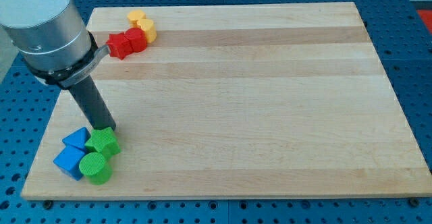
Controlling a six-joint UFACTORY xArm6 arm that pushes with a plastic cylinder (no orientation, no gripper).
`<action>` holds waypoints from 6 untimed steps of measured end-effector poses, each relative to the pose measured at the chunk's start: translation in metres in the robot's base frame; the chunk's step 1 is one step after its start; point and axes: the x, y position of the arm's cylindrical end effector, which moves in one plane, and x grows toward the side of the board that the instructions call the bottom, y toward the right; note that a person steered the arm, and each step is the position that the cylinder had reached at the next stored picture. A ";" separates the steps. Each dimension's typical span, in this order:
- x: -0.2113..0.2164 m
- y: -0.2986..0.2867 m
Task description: Move your arm to the bottom right of the red star
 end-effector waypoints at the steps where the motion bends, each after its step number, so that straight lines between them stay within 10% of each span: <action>1: -0.033 0.000; 3: -0.160 0.001; 6: -0.144 0.027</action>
